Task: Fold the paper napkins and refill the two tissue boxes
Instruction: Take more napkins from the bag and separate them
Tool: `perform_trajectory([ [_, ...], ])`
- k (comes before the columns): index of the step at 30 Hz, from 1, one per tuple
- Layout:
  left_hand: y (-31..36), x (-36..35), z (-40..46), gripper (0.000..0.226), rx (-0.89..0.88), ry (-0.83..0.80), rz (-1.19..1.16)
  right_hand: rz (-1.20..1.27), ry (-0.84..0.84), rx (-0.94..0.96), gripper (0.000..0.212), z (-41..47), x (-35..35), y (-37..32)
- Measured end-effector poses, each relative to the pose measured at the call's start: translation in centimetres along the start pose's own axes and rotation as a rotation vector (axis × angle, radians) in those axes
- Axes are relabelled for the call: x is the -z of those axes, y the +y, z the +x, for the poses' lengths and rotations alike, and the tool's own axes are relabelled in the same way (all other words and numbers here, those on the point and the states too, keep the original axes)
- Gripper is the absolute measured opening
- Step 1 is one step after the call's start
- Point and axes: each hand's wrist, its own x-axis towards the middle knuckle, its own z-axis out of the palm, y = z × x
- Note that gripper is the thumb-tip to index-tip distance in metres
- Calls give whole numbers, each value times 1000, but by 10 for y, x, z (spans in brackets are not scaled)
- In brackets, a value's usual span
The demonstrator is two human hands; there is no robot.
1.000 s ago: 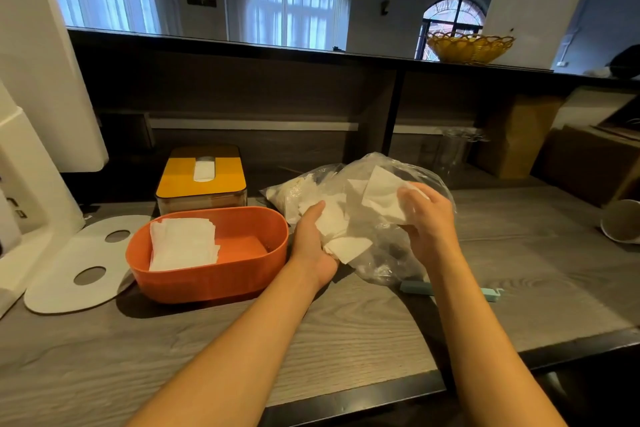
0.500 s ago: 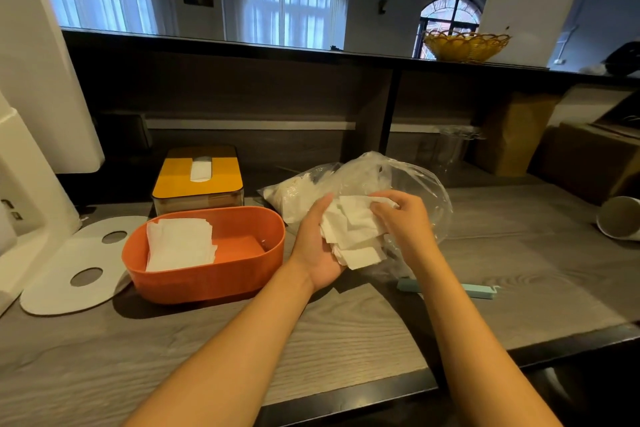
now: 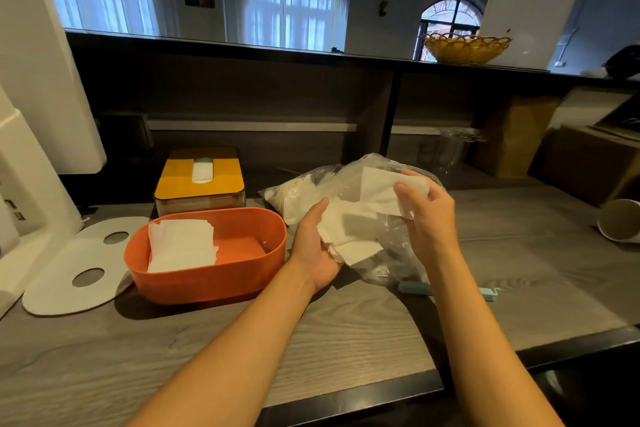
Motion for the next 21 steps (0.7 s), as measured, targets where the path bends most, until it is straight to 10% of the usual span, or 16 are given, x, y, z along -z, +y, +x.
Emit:
perform_trajectory([
  [3, 1, 1, -1, 49, 13, -28, 4, -73, -218, -72, 29, -5, -7, 2],
  [11, -4, -1, 0, 35, 37, -71, 174, -565, -178, 25, 41, -2, -11, 21],
  [21, -3, -4, 3, 31, -140, 19, 240, -362, -207, -254, 25, -4, -9, 14],
])
